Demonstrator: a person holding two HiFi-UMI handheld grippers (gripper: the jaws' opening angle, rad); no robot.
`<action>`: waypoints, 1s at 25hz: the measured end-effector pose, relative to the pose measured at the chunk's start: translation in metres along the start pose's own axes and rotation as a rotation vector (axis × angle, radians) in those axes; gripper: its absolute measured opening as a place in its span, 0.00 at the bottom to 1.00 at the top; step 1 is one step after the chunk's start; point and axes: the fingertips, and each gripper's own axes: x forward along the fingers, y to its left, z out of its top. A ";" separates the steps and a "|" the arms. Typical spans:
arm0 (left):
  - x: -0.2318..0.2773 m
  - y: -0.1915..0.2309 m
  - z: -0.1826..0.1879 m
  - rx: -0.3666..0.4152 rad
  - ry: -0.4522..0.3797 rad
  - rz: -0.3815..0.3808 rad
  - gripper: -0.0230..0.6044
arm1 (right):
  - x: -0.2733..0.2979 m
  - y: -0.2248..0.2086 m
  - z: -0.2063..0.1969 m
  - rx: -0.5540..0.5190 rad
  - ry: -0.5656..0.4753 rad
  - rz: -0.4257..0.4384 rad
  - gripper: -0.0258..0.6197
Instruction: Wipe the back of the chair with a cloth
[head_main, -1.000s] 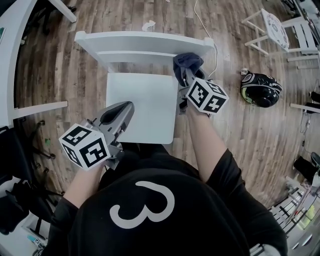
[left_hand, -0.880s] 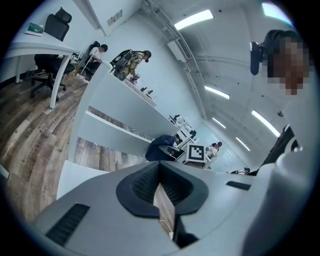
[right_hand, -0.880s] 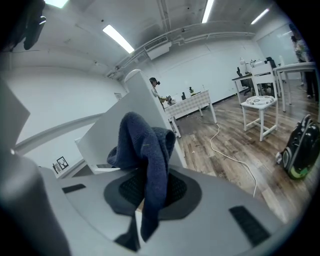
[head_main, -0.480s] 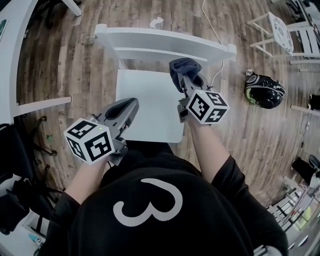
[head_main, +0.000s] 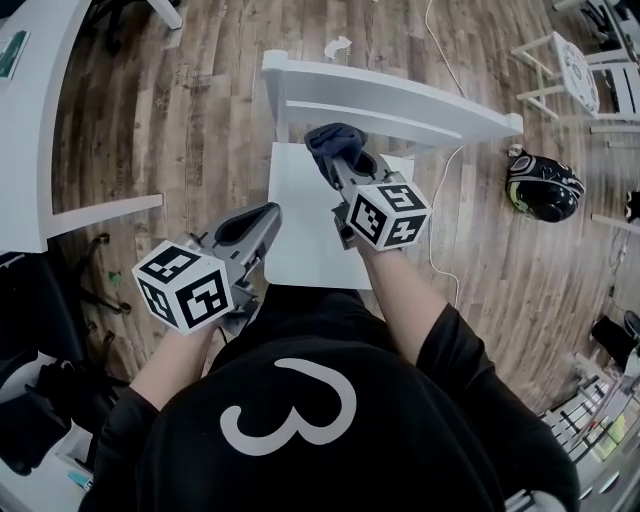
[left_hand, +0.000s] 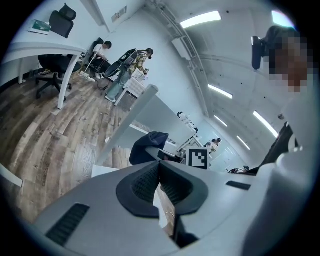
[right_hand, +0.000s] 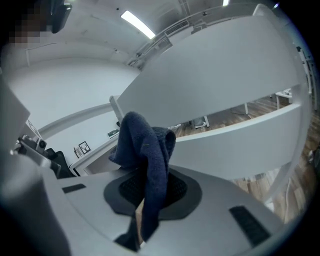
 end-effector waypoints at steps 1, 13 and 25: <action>-0.005 0.007 0.001 -0.002 -0.001 0.007 0.06 | 0.007 0.005 -0.002 -0.004 0.004 0.001 0.12; -0.040 0.051 -0.011 -0.069 -0.011 0.048 0.06 | 0.062 0.023 -0.010 -0.032 0.013 -0.050 0.12; -0.048 0.060 -0.011 -0.075 -0.013 0.052 0.06 | 0.074 0.015 -0.012 -0.019 0.004 -0.167 0.12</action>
